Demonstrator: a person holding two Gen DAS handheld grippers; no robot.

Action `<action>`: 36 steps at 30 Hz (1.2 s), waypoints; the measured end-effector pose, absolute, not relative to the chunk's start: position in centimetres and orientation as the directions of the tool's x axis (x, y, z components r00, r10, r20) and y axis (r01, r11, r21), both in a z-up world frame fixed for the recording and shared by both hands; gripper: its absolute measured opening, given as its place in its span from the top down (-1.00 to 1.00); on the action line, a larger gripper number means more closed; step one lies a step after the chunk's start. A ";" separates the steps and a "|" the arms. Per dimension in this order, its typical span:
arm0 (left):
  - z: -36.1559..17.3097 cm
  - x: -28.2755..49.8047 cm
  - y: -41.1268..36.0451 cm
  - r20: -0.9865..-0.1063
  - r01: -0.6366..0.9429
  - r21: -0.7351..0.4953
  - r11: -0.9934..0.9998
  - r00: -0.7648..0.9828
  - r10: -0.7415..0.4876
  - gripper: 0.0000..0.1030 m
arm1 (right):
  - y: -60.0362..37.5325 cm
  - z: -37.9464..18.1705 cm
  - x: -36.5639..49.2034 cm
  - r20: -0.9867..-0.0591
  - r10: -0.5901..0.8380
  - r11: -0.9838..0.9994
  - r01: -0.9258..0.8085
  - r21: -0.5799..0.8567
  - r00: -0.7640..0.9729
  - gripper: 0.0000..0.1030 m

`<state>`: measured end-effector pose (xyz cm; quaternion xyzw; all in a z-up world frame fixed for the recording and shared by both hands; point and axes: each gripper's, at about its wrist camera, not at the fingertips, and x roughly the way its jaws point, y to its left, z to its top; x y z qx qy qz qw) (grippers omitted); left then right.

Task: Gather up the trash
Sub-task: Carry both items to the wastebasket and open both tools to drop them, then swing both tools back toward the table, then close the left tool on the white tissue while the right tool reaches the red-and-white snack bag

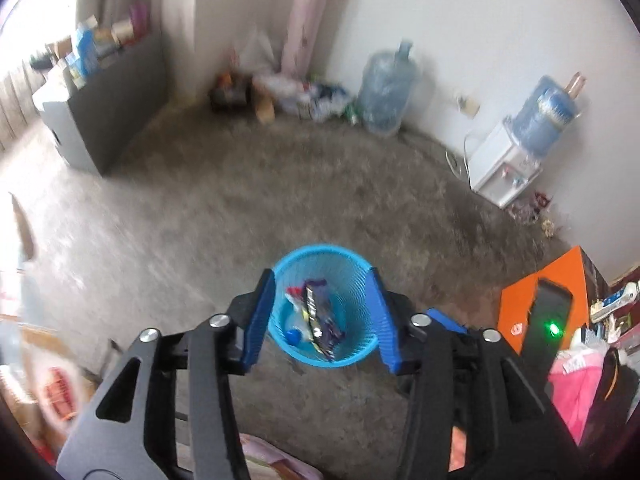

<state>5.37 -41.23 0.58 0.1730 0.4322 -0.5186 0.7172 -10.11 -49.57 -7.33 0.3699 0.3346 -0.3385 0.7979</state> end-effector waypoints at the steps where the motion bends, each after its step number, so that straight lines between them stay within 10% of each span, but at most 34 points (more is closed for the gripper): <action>1: 1.9 5.3 -39.7 -0.784 0.895 -0.185 0.406 0.114 -0.610 0.06 | -48.7 -6.1 -9.7 -0.777 -0.322 0.520 0.787 0.333 0.541 -0.58; 16: 13.0 10.5 -4.9 -0.577 0.564 -0.208 0.799 0.589 -0.566 -0.36 | -35.2 4.5 -4.5 -0.529 -0.644 0.722 0.668 -0.181 0.553 -0.87; 24: 12.4 12.1 7.0 -0.540 0.375 -0.247 0.894 0.713 -0.448 -0.39 | -32.1 9.0 -2.4 -0.483 -0.265 0.897 0.397 0.195 0.835 -0.87; 36: 4.9 13.2 8.3 -0.591 0.433 -0.379 0.818 0.567 -0.574 -0.38 | -26.1 7.2 7.1 -0.566 0.208 0.867 0.117 0.484 0.798 -0.65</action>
